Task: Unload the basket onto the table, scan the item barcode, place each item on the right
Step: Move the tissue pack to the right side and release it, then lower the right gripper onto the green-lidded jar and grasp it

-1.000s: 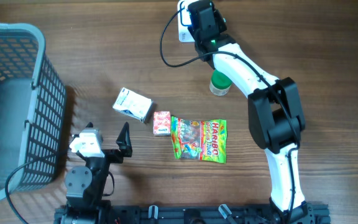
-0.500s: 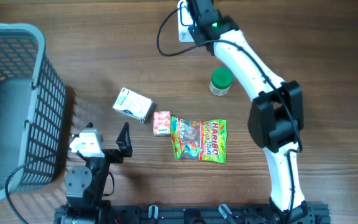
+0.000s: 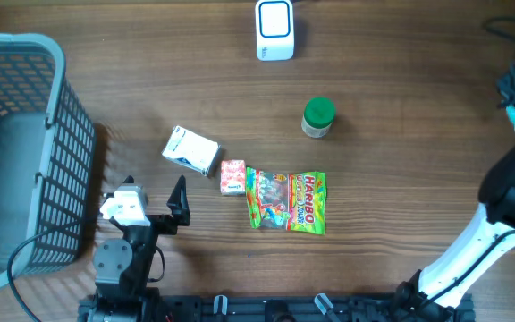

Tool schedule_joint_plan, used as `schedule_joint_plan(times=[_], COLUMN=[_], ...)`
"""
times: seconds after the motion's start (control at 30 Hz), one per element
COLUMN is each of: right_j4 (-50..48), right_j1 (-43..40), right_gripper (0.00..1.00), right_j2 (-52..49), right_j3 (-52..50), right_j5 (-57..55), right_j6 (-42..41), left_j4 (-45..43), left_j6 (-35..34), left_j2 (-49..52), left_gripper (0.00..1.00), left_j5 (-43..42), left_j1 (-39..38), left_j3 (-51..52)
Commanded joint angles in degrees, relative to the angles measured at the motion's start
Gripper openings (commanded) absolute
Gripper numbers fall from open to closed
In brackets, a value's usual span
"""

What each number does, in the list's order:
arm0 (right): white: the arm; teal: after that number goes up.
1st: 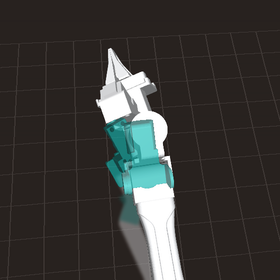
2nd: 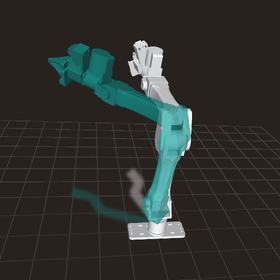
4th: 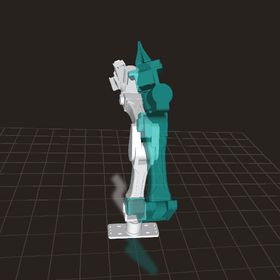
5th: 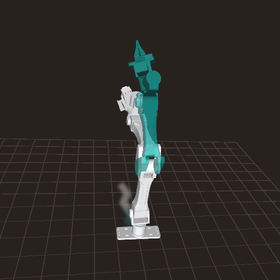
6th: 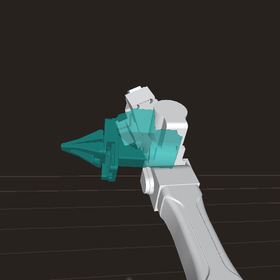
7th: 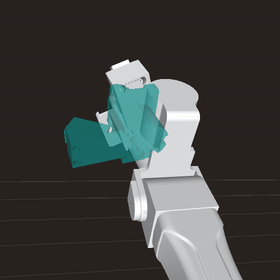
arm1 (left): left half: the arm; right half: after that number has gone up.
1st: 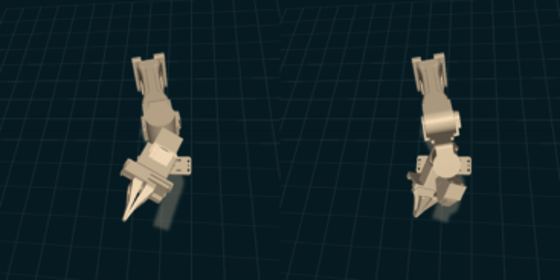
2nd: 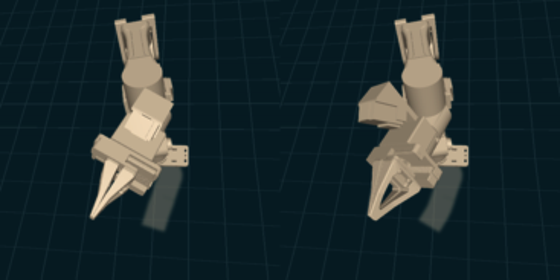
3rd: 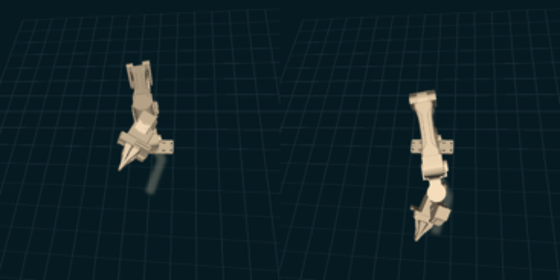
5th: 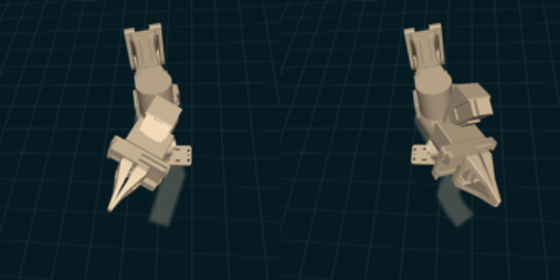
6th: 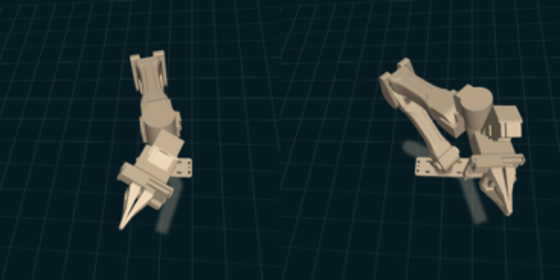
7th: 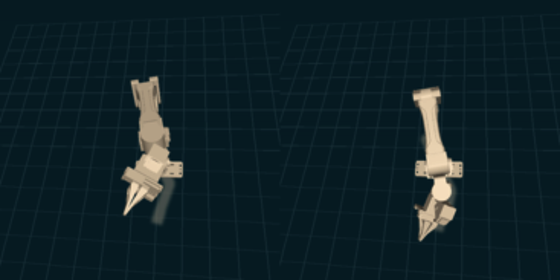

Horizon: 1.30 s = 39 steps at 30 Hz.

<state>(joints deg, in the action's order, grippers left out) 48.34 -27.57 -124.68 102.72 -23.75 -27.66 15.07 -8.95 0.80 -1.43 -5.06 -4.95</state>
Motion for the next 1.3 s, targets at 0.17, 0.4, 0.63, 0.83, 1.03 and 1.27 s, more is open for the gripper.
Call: schedule_joint_plan(times=[0.17, 0.4, 0.63, 0.83, 1.03, 1.27], right_j4=[-4.52, 6.82, 17.09, 16.79, 12.31, 13.25], right_j1=[-2.34, -2.34, 9.16, 31.45, 41.42, 43.52], right_gripper=[0.08, 1.00, 1.00, 1.00, 1.00, 1.00], right_j2=[0.37, 4.39, 20.35, 19.04, 17.70, 5.92], right_j3=[-7.48, 1.70, 5.01, 2.14, 2.12, 2.05], right_j5=[12.76, 8.02, 38.64, 40.96, 33.07, 28.06], right_j6=[-1.60, -0.83, 2.16, 15.82, 33.64, 36.33], left_j4=[-0.13, -0.13, -0.13, -0.13, -0.13, -0.13], left_j6=[-0.52, -0.52, -0.52, -0.52, -0.52, -0.52], left_j2=[-0.31, -0.31, -0.31, -0.31, -0.31, -0.31], left_gripper=[1.00, 1.00, 1.00, 1.00, 1.00, 1.00], left_j5=[-0.50, -0.50, -0.50, -0.50, -0.50, -0.50], left_j1=[0.42, 0.42, 0.42, 0.42, 0.42, 0.42], left_j3=[0.31, 0.31, 0.31, 0.31, 0.31, 0.31])
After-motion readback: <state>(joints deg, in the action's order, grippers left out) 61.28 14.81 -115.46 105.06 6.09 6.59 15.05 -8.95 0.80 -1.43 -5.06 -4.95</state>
